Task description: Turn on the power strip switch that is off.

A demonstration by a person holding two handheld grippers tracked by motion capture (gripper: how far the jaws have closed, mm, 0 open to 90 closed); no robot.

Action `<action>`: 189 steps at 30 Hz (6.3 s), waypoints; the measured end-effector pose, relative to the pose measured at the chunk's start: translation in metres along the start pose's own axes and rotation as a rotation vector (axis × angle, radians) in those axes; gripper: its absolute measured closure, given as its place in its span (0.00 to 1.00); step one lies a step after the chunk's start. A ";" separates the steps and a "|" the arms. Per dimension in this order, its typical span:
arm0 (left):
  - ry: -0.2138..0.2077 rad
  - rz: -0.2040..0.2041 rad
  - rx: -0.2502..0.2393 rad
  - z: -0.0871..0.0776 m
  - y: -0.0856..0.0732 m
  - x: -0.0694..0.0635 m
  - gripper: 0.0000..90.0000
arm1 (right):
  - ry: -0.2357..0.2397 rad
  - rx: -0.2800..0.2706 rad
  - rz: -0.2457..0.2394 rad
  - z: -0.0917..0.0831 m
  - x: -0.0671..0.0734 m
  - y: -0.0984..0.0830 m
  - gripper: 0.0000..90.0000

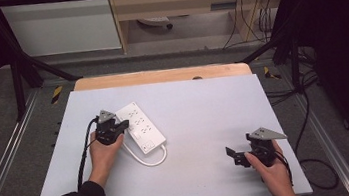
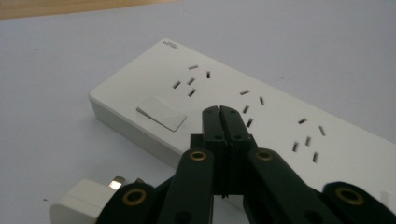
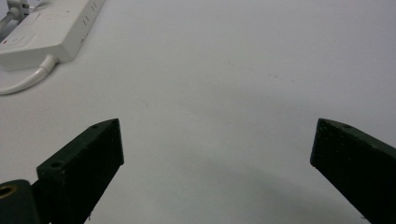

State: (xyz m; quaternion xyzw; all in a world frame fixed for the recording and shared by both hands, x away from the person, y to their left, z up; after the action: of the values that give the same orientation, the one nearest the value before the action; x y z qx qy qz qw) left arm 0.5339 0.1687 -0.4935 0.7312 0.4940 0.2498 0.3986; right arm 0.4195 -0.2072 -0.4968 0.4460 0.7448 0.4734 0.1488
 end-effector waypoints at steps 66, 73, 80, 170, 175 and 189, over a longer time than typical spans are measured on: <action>-0.009 0.080 -0.042 0.000 -0.007 -0.012 1.00 | 0.014 0.017 -0.006 0.002 0.003 -0.002 0.03; -0.012 0.087 -0.041 0.000 -0.007 -0.012 1.00 | 0.015 0.018 -0.005 0.002 0.003 -0.003 0.03; -0.012 0.121 -0.036 0.000 -0.009 -0.017 1.00 | 0.015 0.019 -0.005 0.002 0.003 -0.003 0.03; -0.054 0.028 -0.174 -0.037 0.026 -0.022 0.23 | 0.013 0.015 -0.001 0.001 0.002 -0.002 0.03; -0.055 0.031 -0.202 -0.045 0.033 -0.024 0.14 | 0.013 0.016 -0.002 0.002 0.002 -0.002 0.03; -0.072 0.010 -0.224 -0.066 0.042 -0.022 0.11 | 0.013 0.017 -0.001 0.002 0.002 -0.002 0.03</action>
State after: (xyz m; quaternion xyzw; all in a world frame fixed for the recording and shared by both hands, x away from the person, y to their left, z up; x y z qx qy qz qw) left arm 0.4973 0.1626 -0.4207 0.6932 0.4446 0.2790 0.4940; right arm 0.4183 -0.2048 -0.4991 0.4438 0.7499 0.4699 0.1407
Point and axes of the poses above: each handheld gripper's, and its own axes: z roughly forward along the jaws, y roughly out of its top, x roughly to its left, the point moved 10 cm from there along z, roughly forward along the jaws, and after that the axes turned 8 degrees about y, right-handed, at the moved point
